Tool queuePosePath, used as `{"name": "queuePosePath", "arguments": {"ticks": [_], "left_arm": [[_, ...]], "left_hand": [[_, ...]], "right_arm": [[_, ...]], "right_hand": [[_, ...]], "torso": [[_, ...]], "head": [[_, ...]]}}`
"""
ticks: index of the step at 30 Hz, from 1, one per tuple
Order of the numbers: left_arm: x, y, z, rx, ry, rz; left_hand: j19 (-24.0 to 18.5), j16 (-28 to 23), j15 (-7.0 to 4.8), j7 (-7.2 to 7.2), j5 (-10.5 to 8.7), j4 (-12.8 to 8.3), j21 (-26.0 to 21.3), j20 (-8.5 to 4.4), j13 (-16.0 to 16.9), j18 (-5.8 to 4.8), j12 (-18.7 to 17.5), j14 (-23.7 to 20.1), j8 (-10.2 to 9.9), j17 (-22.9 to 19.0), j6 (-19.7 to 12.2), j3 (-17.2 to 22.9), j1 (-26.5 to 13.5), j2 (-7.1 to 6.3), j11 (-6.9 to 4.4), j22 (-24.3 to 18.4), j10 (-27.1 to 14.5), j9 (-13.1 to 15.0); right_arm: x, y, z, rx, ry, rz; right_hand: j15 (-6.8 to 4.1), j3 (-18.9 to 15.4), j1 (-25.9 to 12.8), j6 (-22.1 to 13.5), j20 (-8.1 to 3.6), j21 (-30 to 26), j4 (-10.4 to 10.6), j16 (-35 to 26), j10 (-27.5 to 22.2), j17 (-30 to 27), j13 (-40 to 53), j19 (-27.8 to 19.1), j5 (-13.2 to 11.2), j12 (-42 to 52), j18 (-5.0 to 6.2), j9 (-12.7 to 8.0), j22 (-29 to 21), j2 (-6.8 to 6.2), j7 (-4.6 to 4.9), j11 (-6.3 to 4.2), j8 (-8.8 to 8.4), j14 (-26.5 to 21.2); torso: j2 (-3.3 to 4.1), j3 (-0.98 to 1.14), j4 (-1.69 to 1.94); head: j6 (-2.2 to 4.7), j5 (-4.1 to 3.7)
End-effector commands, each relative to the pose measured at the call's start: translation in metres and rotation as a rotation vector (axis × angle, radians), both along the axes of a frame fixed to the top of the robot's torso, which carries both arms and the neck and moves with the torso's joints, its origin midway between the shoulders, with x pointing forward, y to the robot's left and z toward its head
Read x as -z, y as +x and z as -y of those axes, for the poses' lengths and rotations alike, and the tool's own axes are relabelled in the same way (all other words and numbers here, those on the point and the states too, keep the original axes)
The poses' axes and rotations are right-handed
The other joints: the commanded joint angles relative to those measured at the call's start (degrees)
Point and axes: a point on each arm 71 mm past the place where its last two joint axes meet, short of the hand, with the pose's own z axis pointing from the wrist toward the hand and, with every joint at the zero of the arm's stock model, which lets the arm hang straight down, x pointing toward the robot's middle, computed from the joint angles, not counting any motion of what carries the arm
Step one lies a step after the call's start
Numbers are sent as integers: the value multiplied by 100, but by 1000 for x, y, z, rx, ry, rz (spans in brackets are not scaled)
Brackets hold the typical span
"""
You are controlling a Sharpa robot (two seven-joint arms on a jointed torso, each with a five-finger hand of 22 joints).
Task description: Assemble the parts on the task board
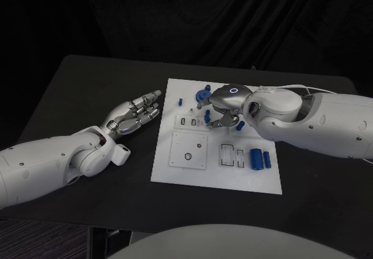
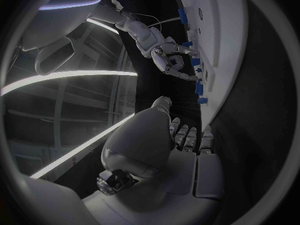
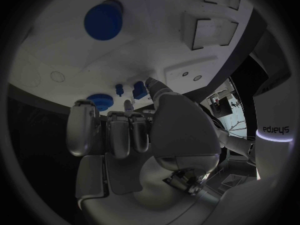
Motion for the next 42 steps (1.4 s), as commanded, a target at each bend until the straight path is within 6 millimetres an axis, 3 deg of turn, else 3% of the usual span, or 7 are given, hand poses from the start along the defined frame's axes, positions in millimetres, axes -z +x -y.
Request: {"name": "queuePosePath", "arguments": {"ticks": [1, 7, 12, 23, 30, 37, 42], "left_arm": [[-8, -4, 1, 16, -67, 92], [-11, -7, 6, 4, -74, 118], [-14, -10, 6, -11, -74, 137], [-32, 3, 1, -53, -48, 190], [-31, 19, 1, -51, -27, 187], [-24, 40, 14, -52, 5, 169], [-19, 49, 28, -50, 97, 198]], "left_hand": [[6, -21, -76, 67, -24, -9, -34, 7, -17, 2, -16, 0, -1, -6, 4, 54, -49, -41, -94, -5, -49, -1], [20, -21, -60, 82, -30, -25, -23, 38, -27, 26, -24, 0, 6, -6, 39, 106, -36, -46, -156, 5, -102, 3], [44, -21, -28, 110, -679, 200, -5, 118, -12, 56, -13, 0, 22, -6, 154, -21, -463, 63, -146, 20, -62, 12], [152, -21, 53, 149, -678, 197, 78, 269, 17, 70, 9, 0, 36, -6, 329, -632, -1375, 245, -55, 72, 63, 25], [197, -12, 69, 163, -675, 189, 112, 307, 32, 71, 22, 23, 46, 3, 402, -701, -1502, 265, -21, 90, 128, 33], [688, 124, 310, 367, -671, 180, 451, 580, 118, 78, 88, 509, 102, 135, 755, -638, -1290, 312, 186, 251, 515, 69], [3098, 1114, 789, 441, -667, 192, 1943, 797, 894, -28, 647, 3632, 161, 958, 1258, -711, -1033, 80, 909, 874, 3130, 111]], "right_arm": [[-6, -3, 0, -23, 78, 63], [-18, -11, 10, -60, 186, 143], [-32, -15, 24, -72, 261, 219], [-44, -8, 69, -18, 300, 321], [-37, 2, 89, 40, 273, 326], [-30, 8, 107, 106, 284, 299], [-27, 11, 116, 141, 291, 281]], "right_hand": [[-30, -219, 195, -669, -29, -29, 510, -18, 597, 1361, 1508, -11, 69, 15, 0, -508, 1094, -213, -39, -49, -61, 519], [-35, -377, 6, -797, -37, -15, 545, -12, 597, 1366, 1508, -5, 89, 15, -5, -681, 1100, -297, -45, -57, -63, 522], [-31, -339, -45, -614, -35, 18, 539, 3, 597, 1379, 1508, 11, 91, 15, -13, -640, 1111, -244, -33, -51, -24, 528], [-24, -211, -49, -183, -28, 148, 531, 73, 597, 1442, 1508, 76, 56, 15, -41, -557, 1150, -92, -26, -44, 76, 561], [-30, -133, -44, -99, -32, 179, 527, 81, 597, 1448, 1508, 93, 44, 15, -47, -585, 1158, 10, -30, -49, 88, 564], [-27, 16, 0, 218, -33, 201, 503, 102, 597, 1467, 1508, 109, 13, 15, -51, -566, 1162, 223, 6, -34, 150, 575], [-7, 99, 51, 503, -18, 263, 482, 132, 597, 1494, 1508, 144, -3, 15, -64, -555, 1179, 349, 49, -3, 213, 588]], "torso": [[1, 2, -2], [2, 2, 0], [0, 6, -11], [-77, 31, 10], [-319, 147, 3], [-614, 305, -85], [-791, 423, -143]], "head": [[-1, 5], [-1, 61], [-1, 142], [579, 129], [795, 147], [833, 208], [792, 241]]}}
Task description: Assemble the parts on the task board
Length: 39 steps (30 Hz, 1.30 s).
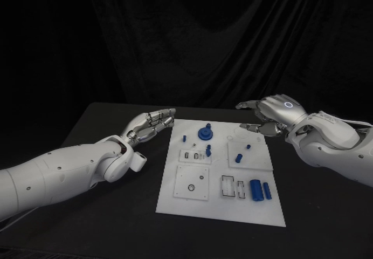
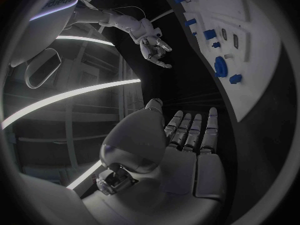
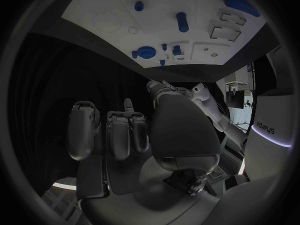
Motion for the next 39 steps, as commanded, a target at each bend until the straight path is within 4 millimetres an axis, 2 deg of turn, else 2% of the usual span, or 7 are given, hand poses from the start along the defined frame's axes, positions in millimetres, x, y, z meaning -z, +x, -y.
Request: {"name": "queuePosePath", "arguments": {"ticks": [1, 6, 11, 15, 20, 21, 39], "left_arm": [[-2, 2, 8, 25, 77, 93], [-1, 3, 18, 14, 211, 159], [-6, 1, 33, 37, 397, 252], [-12, 2, 48, 55, 562, 285], [-15, 5, 67, 48, 758, 191], [-15, 6, 70, 47, 791, 164], [-10, 6, 119, -42, 1156, -6]], "left_hand": [[1152, 819, 189, 11, 0, 9, 751, 43, 385, -57, 307, 1542, 24, 419, 145, -211, -223, -186, 330, 325, 1120, 19], [2419, 2413, -154, 281, 10, 2, 2019, -197, 1225, 48, 862, 2435, 225, 1153, 1223, -171, -239, -163, 157, 1034, 2347, 149], [2404, 5712, -611, 355, 29, 58, 4214, -670, 3380, -22, 3429, 2321, 346, 3112, 2072, 193, -171, -292, -307, 2706, 2190, 261], [5285, 8253, -842, 172, 39, 33, 6835, -874, 6491, -621, 6890, 6225, 559, 7981, 2616, 606, -87, -524, -552, 6737, 4736, 459], [6180, 8327, -964, -28, 25, 16, 7317, -942, 8163, -847, 8412, 6492, 878, 8332, 3246, 949, -474, -675, -710, 7821, 6341, 829], [6308, 8327, -1031, -90, -1972, -257, 7369, -990, 8288, -880, 8515, 6492, 1053, 8332, 3408, 700, -1008, -478, -745, 7957, 6466, 1019], [6647, 8327, -1501, -570, -2272, -30, 7475, -1464, 8288, -971, 8515, 6492, 2785, 8332, 3255, 376, -1542, -651, -1224, 8297, 6466, 4275]], "right_arm": [[1, 1, 6, 25, 40, -11], [7, 3, 8, 45, 31, -40], [12, 3, 7, 54, 27, -59], [15, 2, 9, 62, 25, -70], [17, 2, 11, 74, 23, -79], [17, 2, 11, 75, 23, -81], [17, 0, 10, 85, 30, -84]], "right_hand": [[-3, 73, 45, 130, 19, 53, -17, 41, 617, 1497, 1509, 102, -23, 15, -66, -11, 1184, 93, 15, 22, 61, 590], [6, 129, 134, 256, 28, 63, -46, 42, 617, 1498, 1509, 109, -27, 15, -67, -37, 1186, 144, 33, 35, 97, 590], [15, 168, 195, 338, 34, 69, -71, 37, 617, 1493, 1509, 113, -26, 15, -68, -54, 1187, 179, 52, 48, 117, 588], [18, 200, 247, 370, 37, 96, -98, 44, 617, 1500, 1509, 127, -26, 15, -74, -69, 1194, 203, 60, 53, 118, 591], [21, 226, 288, 428, 40, 127, -122, 55, 617, 1509, 1509, 144, -27, 15, -80, -78, 1203, 220, 69, 59, 133, 595], [22, 232, 297, 452, 41, 136, -128, 55, 617, 1509, 1509, 149, -28, 15, -82, -80, 1206, 223, 72, 60, 140, 595], [25, 248, 323, 577, 44, 184, -147, 55, 617, 1509, 1509, 174, -31, 15, -92, -89, 1219, 217, 80, 66, 177, 595]], "torso": [[-208, 129, -62], [-356, 194, -109], [-484, 230, -193], [-541, 256, -258], [-579, 296, -316], [-586, 307, -331], [-556, 359, -415]], "head": [[-54, 14], [-166, 26], [-356, 40], [-522, 89], [-678, 113], [-744, 115], [-852, 97]]}}
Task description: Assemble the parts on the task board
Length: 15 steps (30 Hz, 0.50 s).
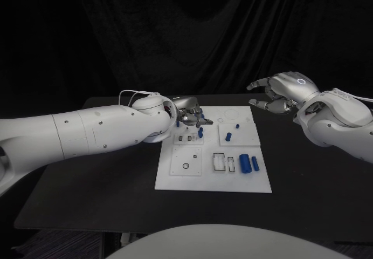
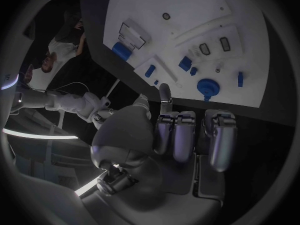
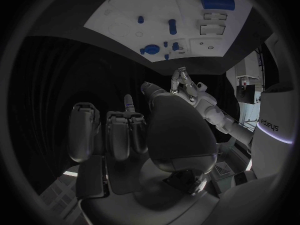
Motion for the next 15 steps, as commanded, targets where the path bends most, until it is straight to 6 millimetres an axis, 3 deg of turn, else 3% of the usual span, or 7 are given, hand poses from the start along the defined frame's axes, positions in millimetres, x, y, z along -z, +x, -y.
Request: {"name": "queuePosePath", "arguments": {"ticks": [1, 3, 6, 9, 10, 13, 15], "left_arm": [[4, 3, -5, -92, 182, -12], [5, 4, -4, -108, 224, -15], [6, 5, -3, -124, 274, -26], [6, 5, -1, -132, 306, -34], [6, 5, 0, -134, 313, -35], [6, 5, 3, -139, 324, -35], [6, 6, 4, -143, 331, -36]], "left_hand": [[580, 15, -62, -71, 91, -1, 31, -63, 1495, -72, 14, 605, 60, 1505, -18, -9, -5, 2, -56, 1489, 598, 247], [586, 15, -89, -93, 180, -7, 33, -93, 1495, -74, 14, 605, 136, 1505, -23, 3, 31, -27, -88, 1496, 598, 501], [589, 15, -107, -108, 159, 5, 35, -114, 1495, -75, 14, 605, 171, 1505, -23, -10, -17, -31, -107, 1500, 598, 684], [559, 15, -122, -117, 76, 11, 18, -129, 1495, -65, 14, 605, 168, 1505, -37, -41, -128, -13, -116, 1462, 598, 841], [554, 15, -122, -118, 74, 10, 16, -129, 1495, -63, 14, 605, 168, 1505, -38, -42, -129, -14, -116, 1456, 598, 847], [552, 15, -125, -122, 69, 6, 14, -133, 1495, -62, 14, 605, 169, 1505, -32, -47, -141, -17, -119, 1453, 598, 885], [553, 15, -128, -126, 75, 4, 15, -135, 1495, -62, 14, 605, 174, 1505, -22, -47, -145, -17, -123, 1454, 598, 915]], "right_arm": [[1, 0, 0, 26, 5, -4], [1, 0, 0, 26, 6, -5], [1, -1, -1, 25, 6, -8], [1, -1, -2, 23, 7, -9], [1, -1, -3, 22, 7, -10], [1, -1, -4, 21, 7, -12], [1, -1, -4, 21, 6, -12]], "right_hand": [[25, 38, 59, 35, 37, 20, 2, 34, 596, 1509, 1506, 167, -31, 15, -92, -9, 1218, 3, -9, 46, 23, 595], [25, 39, 60, 48, 37, 22, 1, 34, 596, 1509, 1506, 168, -32, 15, -92, -10, 1218, 2, -7, 46, 26, 595], [26, 40, 59, 56, 37, 32, 2, 34, 596, 1509, 1506, 173, -32, 15, -94, -11, 1221, 2, -5, 47, 29, 595], [26, 40, 59, 56, 37, 32, 2, 34, 596, 1509, 1506, 173, -32, 15, -94, -11, 1221, 2, -5, 47, 29, 595], [26, 40, 59, 56, 37, 32, 2, 34, 596, 1509, 1506, 173, -32, 15, -94, -11, 1221, 2, -5, 47, 29, 595], [26, 40, 59, 56, 37, 32, 2, 34, 596, 1509, 1506, 173, -32, 15, -94, -11, 1221, 2, -5, 47, 29, 595], [26, 40, 59, 56, 37, 32, 2, 34, 596, 1509, 1506, 173, -32, 15, -94, -11, 1221, 2, -5, 47, 29, 595]], "torso": [[33, 29, -41], [44, 43, -53], [56, 62, -65], [57, 64, -66], [142, 109, -54], [149, 132, -74], [160, 160, -102]], "head": [[0, -5], [0, -9], [0, -14], [0, -40], [0, -42], [0, -16], [0, 26]]}}
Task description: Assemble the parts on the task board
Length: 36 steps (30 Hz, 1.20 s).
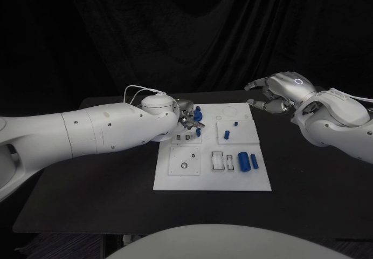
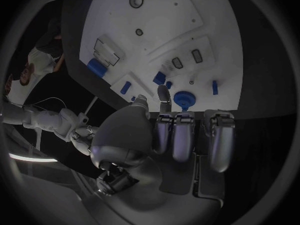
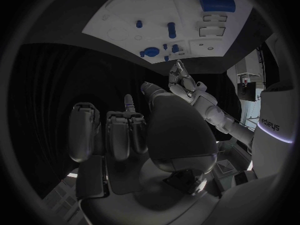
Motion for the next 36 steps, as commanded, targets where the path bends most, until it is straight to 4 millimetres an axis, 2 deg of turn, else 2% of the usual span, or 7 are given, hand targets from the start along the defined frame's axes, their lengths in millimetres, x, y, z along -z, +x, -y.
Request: {"name": "queuePosePath", "arguments": {"ticks": [1, 11, 17, 20, 23, 29, 36], "left_arm": [[0, 2, -1, -22, 81, -8], [-1, 8, 5, -15, 55, 17], [-2, 10, 9, -1, 30, 33], [-2, 11, 10, 1, 18, 43], [-3, 12, 12, -1, 9, 53], [-2, 13, 14, -3, 10, 53], [-1, 13, 14, -18, 17, 53]], "left_hand": [[541, 15, -45, -43, -16, -12, 13, -43, 1495, -63, 14, 608, 33, 1506, -5, -32, -70, -2, -41, 1452, 597, 15], [519, 15, -31, -6, 113, -23, -2, -40, 1495, -55, 14, 608, -356, 1506, -46, 4, -46, 11, -15, 1422, 597, -12], [502, 15, -20, 3, 180, -24, -13, -29, 1495, -48, 14, 608, -485, 1506, 14, 26, -20, 18, -5, 1401, 597, -46], [498, 15, -16, 9, 226, -22, -17, -24, 1495, -47, 14, 608, -557, 1506, 35, 38, -7, 17, 0, 1395, 597, -65], [498, 15, -12, 8, 413, -33, -18, -17, 1495, -47, 14, 608, -697, 1506, 123, 77, 67, -15, 2, 1395, 597, -90], [504, 15, -14, 2, 464, -31, -14, -17, 1495, -49, 14, 608, -724, 1506, 172, 86, 82, -30, -2, 1403, 597, -85], [501, 15, -26, -26, 467, -38, -17, -25, 1495, -47, 14, 608, -704, 1506, 300, 99, 115, -68, -22, 1399, 597, -23]], "right_arm": [[1, 0, 0, 22, 1, -7], [1, 1, -4, 17, -1, -12], [2, 1, -5, 15, -2, -14], [2, 1, -5, 16, -3, -16], [2, 1, -6, 16, -3, -18], [2, 1, -6, 15, -5, -20], [2, 1, -7, 14, -4, -20]], "right_hand": [[26, 41, 59, 47, 37, 33, 2, 34, 597, 1509, 1507, 174, -32, 15, -94, -7, 1220, 2, 18, 49, 32, 595], [26, 42, 60, 53, 37, 33, 1, 34, 597, 1509, 1507, 174, -32, 15, -94, -7, 1220, 2, 20, 49, 33, 595], [27, 46, 61, 72, 38, 25, 1, 34, 597, 1509, 1507, 171, -31, 15, -92, -9, 1218, 4, 24, 51, 37, 595], [27, 46, 61, 72, 38, 25, 1, 34, 597, 1509, 1507, 171, -31, 15, -92, -9, 1218, 4, 24, 51, 37, 595], [27, 46, 61, 74, 38, 23, 1, 34, 597, 1509, 1507, 170, -31, 15, -92, -9, 1217, 5, 24, 52, 38, 595], [28, 48, 62, 81, 38, 16, 1, 34, 597, 1509, 1507, 167, -31, 15, -90, -10, 1215, 6, 26, 53, 40, 595], [28, 49, 64, 87, 38, 13, 0, 34, 597, 1509, 1507, 166, -30, 15, -89, -11, 1214, 7, 28, 54, 41, 595]], "torso": [[53, 73, -47], [91, 129, -95], [73, 113, -82], [72, 112, -91], [66, 110, -86], [68, 90, -87], [76, 88, -93]], "head": [[0, 67], [0, 134], [0, 99], [0, 135], [0, 146], [0, 132], [0, 127]]}}
